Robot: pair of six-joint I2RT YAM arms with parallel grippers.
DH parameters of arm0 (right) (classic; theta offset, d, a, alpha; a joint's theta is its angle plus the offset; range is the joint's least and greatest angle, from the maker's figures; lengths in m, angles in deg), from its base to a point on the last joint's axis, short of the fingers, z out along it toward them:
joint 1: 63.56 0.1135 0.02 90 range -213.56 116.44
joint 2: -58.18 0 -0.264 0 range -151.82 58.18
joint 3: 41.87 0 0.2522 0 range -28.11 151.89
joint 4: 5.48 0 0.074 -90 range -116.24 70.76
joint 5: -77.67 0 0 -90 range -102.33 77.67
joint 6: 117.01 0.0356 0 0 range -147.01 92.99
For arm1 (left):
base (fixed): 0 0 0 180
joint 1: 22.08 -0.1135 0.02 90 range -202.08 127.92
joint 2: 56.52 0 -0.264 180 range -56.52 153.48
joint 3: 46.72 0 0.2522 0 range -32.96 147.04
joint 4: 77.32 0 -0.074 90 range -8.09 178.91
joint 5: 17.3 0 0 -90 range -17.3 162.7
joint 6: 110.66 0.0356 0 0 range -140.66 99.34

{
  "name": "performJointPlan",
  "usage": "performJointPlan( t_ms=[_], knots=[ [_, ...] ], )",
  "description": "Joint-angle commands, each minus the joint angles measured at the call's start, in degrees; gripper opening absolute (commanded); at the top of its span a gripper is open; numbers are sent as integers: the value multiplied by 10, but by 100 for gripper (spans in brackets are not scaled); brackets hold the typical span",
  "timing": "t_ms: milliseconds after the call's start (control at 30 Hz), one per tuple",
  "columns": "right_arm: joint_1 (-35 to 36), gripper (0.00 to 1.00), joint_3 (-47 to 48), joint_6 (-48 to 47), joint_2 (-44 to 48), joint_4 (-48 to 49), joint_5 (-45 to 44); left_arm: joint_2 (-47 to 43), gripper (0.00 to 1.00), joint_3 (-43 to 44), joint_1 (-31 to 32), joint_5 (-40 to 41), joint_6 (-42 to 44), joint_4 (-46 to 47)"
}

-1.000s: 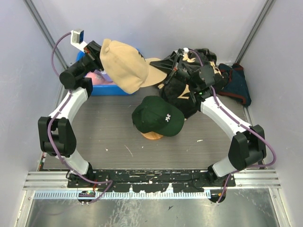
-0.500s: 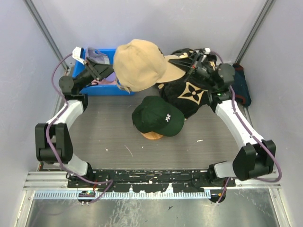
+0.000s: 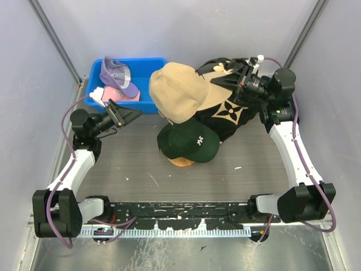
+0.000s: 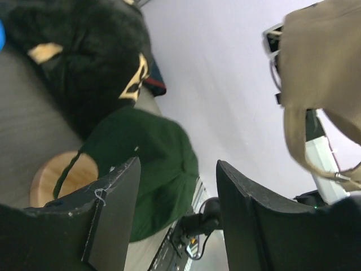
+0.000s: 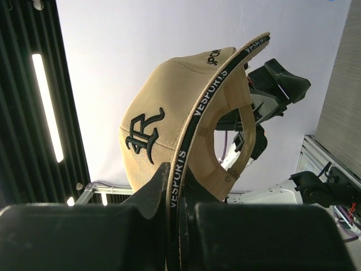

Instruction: Stack the hats

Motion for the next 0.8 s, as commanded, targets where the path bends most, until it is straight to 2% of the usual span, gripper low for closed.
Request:
performJointPlan(
  t_ms=[0, 67, 367, 533, 767],
  knots=[
    [1, 1, 21, -32, 9, -20, 17, -35, 63, -37, 0, 4, 87, -161],
    [1, 1, 27, -32, 5, -21, 19, -31, 64, -47, 2, 10, 110, -213],
    [1, 1, 43, -85, 0, -90, 6, 48, 65, -55, 53, 56, 182, -274],
    [1, 1, 22, -139, 15, -135, -22, 105, 64, -54, 90, 68, 190, -249],
    [3, 1, -36, -142, 36, -115, -47, 131, 63, -58, 94, 77, 202, -238]
  ],
)
